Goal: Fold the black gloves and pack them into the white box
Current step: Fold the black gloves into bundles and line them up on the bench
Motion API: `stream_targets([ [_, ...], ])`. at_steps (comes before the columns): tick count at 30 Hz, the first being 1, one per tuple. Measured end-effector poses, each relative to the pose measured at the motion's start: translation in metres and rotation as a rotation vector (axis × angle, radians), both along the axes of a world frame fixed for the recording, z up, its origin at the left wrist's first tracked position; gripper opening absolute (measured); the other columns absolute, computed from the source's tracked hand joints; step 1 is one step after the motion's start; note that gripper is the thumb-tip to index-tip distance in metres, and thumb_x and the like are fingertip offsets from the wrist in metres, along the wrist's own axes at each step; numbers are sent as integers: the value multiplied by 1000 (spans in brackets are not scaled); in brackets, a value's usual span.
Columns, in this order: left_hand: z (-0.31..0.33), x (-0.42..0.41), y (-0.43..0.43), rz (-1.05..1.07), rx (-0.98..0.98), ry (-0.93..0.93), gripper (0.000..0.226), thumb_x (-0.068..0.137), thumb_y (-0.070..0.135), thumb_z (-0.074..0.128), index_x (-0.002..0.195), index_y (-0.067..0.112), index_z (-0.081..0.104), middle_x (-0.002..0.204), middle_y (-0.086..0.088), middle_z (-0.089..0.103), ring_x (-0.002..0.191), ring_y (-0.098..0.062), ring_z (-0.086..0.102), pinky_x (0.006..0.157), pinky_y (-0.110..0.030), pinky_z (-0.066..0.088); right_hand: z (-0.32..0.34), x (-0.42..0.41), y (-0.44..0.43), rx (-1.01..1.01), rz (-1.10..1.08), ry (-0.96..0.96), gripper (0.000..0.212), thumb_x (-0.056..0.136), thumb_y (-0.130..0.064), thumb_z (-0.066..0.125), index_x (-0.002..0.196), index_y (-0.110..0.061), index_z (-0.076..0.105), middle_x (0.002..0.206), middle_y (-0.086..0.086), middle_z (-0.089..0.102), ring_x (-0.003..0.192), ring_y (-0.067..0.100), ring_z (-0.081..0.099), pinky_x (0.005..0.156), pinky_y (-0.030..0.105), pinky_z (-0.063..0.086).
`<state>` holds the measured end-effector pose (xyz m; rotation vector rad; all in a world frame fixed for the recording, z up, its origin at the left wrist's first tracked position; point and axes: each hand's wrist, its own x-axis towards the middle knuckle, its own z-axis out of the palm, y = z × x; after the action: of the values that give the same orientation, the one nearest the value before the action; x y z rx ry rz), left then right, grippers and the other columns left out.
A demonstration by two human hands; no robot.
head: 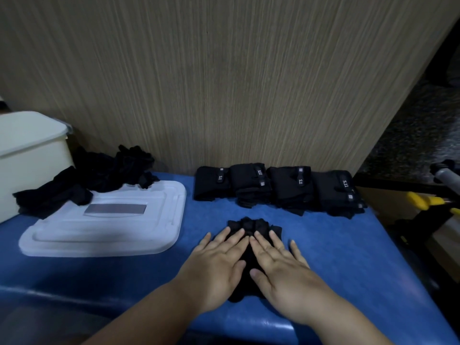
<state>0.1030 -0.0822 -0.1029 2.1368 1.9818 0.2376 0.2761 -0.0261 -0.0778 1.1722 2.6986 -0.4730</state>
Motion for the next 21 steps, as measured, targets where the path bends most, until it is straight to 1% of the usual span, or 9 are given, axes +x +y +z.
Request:
stream_targets([
  [3, -3, 0, 0, 8, -19, 34, 59, 97, 51, 4, 152, 33, -2, 154, 22, -12, 138, 2, -21, 116, -31, -15, -1, 2, 5, 9, -42, -63, 65, 98, -57, 17, 151, -32, -10, 155, -21, -19, 140, 4, -27, 116, 45, -18],
  [6, -5, 1, -4, 19, 10, 37, 80, 78, 65, -21, 151, 36, -4, 149, 24, -17, 136, 2, -22, 117, -32, -14, 3, 4, 8, 2, -98, -68, 76, 90, -71, 18, 152, -33, -6, 155, -20, -19, 142, 6, -25, 117, 45, -16],
  [8, -7, 0, -5, 40, 70, 40, 80, 76, 60, -19, 150, 37, 1, 151, 24, -11, 141, -1, -14, 115, -31, -13, 7, 7, 7, 38, -181, 32, 84, 83, -76, 19, 153, -32, 3, 159, -12, -13, 146, 11, -15, 120, 40, -5],
  [10, -5, 0, -5, 45, 137, 83, 76, 82, 59, -17, 151, 38, 9, 153, 22, 0, 145, -6, -4, 113, -31, -8, 13, 10, 7, 122, -297, 183, 77, 88, -71, 29, 151, -28, 19, 160, -4, 11, 147, 17, 9, 117, 34, 15],
  [12, -6, 1, -4, 50, 86, 66, 88, 72, 65, -26, 151, 39, 3, 153, 24, -7, 142, -3, -13, 111, -29, -14, 18, 14, 8, 209, -392, 276, 65, 91, -65, 35, 143, -25, 39, 144, -3, 42, 133, 17, 35, 106, 29, 33],
  [14, -4, 5, -3, 59, 37, 51, 93, 69, 72, -29, 151, 40, 1, 155, 24, -8, 142, -2, -18, 111, -29, -17, 19, 14, 9, 186, -442, 266, 59, 91, -63, 39, 133, -22, 48, 127, -2, 56, 118, 18, 50, 93, 27, 42],
  [16, 0, 12, 0, 68, 29, 55, 88, 70, 65, -19, 151, 40, 3, 157, 23, -6, 140, 1, -19, 113, -31, -15, 16, 12, 9, 112, -443, 251, 56, 91, -59, 46, 132, -22, 47, 123, -1, 59, 113, 18, 55, 88, 27, 46],
  [18, 4, 22, 3, 65, 13, 43, 88, 67, 61, -16, 151, 40, 4, 157, 22, -4, 140, 2, -18, 115, -32, -13, 13, 12, 11, 38, -440, 291, 55, 90, -48, 54, 138, -26, 39, 124, -2, 60, 113, 17, 56, 90, 28, 48],
  [21, 5, 38, 10, 57, -16, 29, 89, 68, 63, -14, 151, 39, 7, 159, 21, -1, 143, -1, -15, 117, -35, -10, 19, 21, 19, -30, -484, 408, 52, 92, -34, 54, 139, -36, 32, 118, -4, 63, 108, 17, 59, 87, 29, 48],
])
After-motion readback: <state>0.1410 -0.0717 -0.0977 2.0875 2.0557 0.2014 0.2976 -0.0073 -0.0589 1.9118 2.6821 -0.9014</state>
